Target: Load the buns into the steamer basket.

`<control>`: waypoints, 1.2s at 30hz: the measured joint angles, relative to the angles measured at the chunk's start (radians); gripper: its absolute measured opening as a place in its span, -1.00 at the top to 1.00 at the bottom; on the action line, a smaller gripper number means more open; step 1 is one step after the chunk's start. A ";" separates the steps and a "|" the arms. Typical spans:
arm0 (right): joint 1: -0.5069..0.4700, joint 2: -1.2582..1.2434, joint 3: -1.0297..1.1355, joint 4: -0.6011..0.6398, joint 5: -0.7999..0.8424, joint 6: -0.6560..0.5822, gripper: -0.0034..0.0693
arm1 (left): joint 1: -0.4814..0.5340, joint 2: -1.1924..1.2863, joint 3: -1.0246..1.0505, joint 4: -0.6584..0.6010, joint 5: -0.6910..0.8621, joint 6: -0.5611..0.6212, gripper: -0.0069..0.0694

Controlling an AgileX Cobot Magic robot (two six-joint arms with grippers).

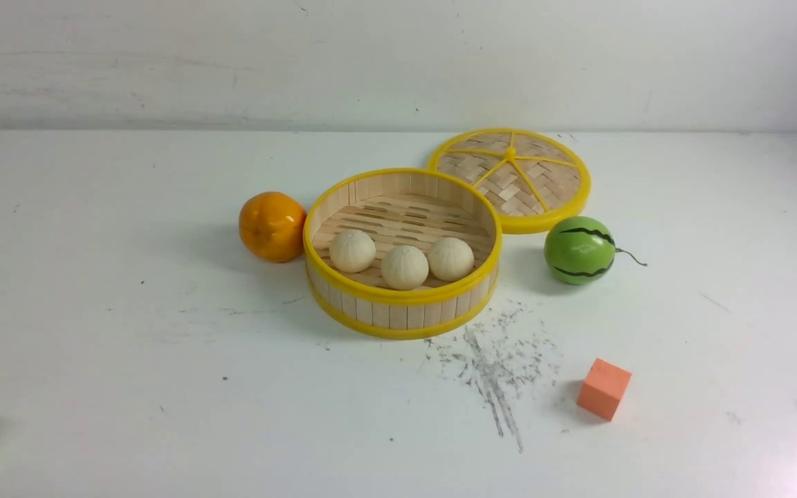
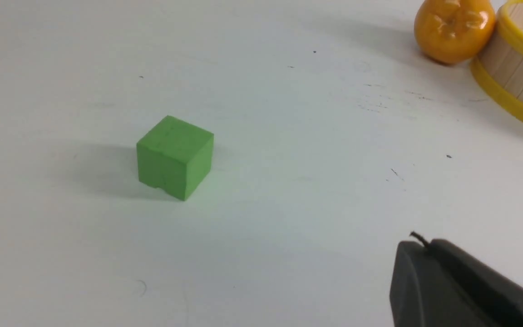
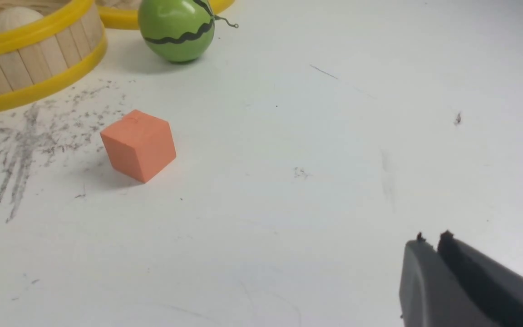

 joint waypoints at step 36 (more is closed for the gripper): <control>0.000 0.000 0.000 0.000 0.000 0.000 0.64 | 0.000 0.000 0.000 0.000 0.000 0.000 0.85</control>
